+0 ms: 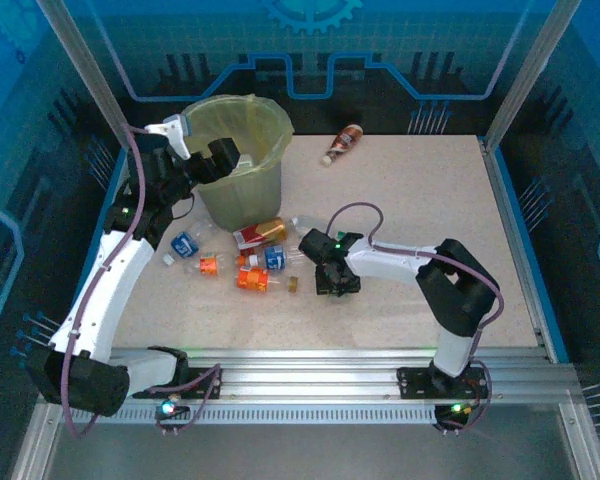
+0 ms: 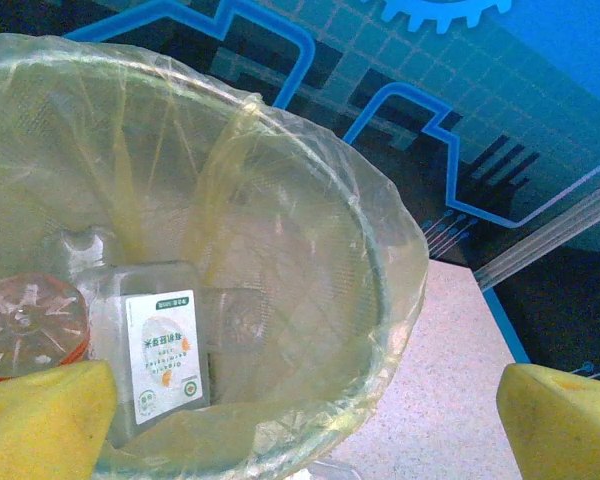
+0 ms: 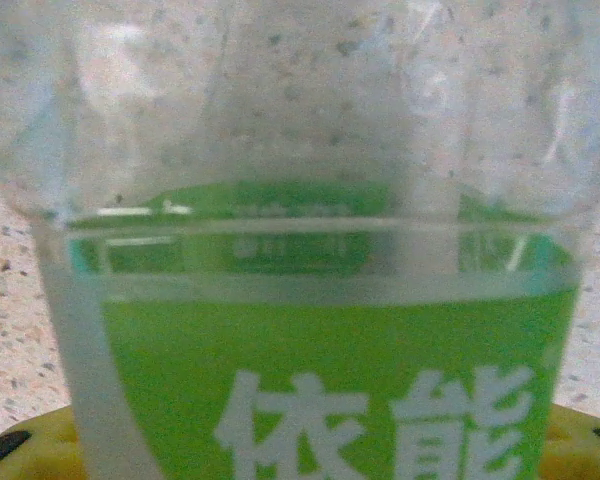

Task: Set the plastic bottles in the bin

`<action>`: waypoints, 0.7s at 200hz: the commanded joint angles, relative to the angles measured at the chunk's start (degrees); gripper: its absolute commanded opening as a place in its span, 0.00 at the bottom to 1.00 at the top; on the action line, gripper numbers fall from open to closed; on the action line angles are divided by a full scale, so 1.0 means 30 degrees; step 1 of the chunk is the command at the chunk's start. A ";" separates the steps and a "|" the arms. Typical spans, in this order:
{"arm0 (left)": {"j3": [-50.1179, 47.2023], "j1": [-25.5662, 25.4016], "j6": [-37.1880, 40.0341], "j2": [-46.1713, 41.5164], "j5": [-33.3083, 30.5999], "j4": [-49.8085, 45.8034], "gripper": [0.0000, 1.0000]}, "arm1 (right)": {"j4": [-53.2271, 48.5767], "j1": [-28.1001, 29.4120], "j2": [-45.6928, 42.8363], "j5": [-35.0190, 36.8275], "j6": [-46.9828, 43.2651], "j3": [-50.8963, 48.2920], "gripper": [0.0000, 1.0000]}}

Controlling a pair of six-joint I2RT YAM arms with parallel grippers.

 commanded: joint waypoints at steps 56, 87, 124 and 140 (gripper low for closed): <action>-0.0091 -0.0278 -0.2346 0.0608 0.4541 0.1601 0.99 | 0.0389 0.1009 -0.7029 0.3470 -0.3045 -0.1211 0.46; 0.0193 -0.0872 -0.2800 0.1223 0.6886 0.1943 0.99 | 0.2638 0.0988 -1.0311 0.3727 -0.4199 -0.2392 0.46; 0.1032 -0.2074 -0.2819 0.2221 0.9784 0.2191 0.99 | 0.6468 0.0856 -1.3847 0.3773 -0.5534 -0.4224 0.47; 0.1535 -0.2842 -0.2688 0.2748 1.0928 0.2345 0.99 | 0.7850 0.0805 -1.5036 0.3643 -0.6017 -0.5251 0.47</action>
